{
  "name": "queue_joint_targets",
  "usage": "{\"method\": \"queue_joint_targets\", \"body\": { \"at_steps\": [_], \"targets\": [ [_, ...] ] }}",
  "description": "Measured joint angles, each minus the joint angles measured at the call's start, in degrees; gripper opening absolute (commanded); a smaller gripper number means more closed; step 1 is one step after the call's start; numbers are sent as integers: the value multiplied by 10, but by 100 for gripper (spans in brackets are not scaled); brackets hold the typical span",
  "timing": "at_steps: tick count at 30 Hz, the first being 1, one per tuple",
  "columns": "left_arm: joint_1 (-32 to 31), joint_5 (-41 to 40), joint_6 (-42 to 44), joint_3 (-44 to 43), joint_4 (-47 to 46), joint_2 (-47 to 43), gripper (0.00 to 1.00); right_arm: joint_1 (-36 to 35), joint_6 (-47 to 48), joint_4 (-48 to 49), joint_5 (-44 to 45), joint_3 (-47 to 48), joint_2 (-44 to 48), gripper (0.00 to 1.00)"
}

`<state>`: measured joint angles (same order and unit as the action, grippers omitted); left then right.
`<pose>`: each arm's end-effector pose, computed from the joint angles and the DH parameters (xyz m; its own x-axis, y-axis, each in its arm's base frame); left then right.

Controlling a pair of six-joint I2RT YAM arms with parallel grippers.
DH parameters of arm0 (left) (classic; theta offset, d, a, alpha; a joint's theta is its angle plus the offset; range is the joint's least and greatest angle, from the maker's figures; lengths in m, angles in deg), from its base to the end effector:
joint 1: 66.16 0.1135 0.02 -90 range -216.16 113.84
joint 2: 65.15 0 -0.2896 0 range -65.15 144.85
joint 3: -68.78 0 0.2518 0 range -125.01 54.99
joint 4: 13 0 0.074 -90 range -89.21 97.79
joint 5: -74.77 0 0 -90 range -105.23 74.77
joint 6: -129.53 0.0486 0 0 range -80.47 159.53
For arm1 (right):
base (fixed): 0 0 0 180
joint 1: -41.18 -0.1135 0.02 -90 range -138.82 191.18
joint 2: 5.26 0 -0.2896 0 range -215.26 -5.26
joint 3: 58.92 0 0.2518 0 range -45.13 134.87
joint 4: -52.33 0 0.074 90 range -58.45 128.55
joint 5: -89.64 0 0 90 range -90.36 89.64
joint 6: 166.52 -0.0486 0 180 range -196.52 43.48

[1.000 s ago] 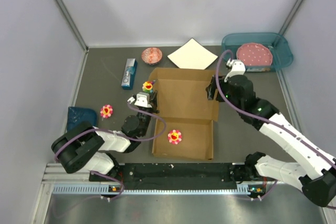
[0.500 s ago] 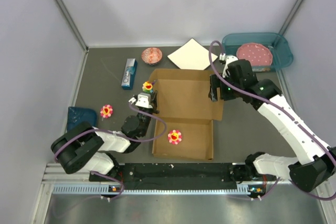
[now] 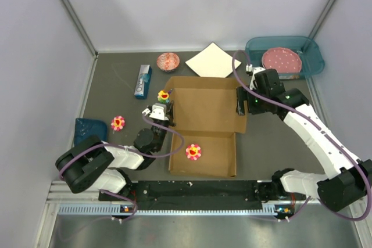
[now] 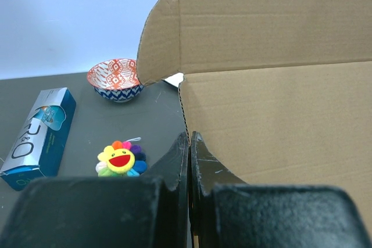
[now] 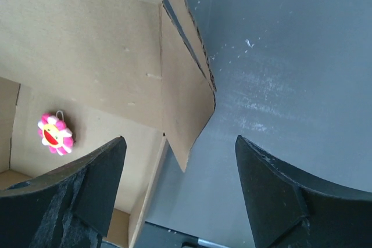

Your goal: Fold the paper box

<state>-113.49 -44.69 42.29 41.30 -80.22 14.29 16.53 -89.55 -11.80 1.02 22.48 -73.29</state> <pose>0.1764 -0.1561 0.2305 0.1935 -0.1481 -0.9699 0.3097 0.9472 -0.0828 0.2133 0.0966 0.3454 -0.7767 -0.1084 -0.6205 -0.2340 0.9642 0.1244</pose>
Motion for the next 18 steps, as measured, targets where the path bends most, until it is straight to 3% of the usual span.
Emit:
{"method": "queue_joint_targets", "body": {
  "at_steps": [7, 14, 18],
  "targets": [
    [0, 0, 0, 2, 0, -2, 0, 2, -6, 65, -4, -42, -6, 66],
    [0, -2, 0, 3, 0, -2, 0, 2, -9, 118, -15, -54, -21, 40],
    [0, -2, 0, 3, 0, -2, 0, 2, -10, 133, -24, -55, -33, 32]
  ]
}}
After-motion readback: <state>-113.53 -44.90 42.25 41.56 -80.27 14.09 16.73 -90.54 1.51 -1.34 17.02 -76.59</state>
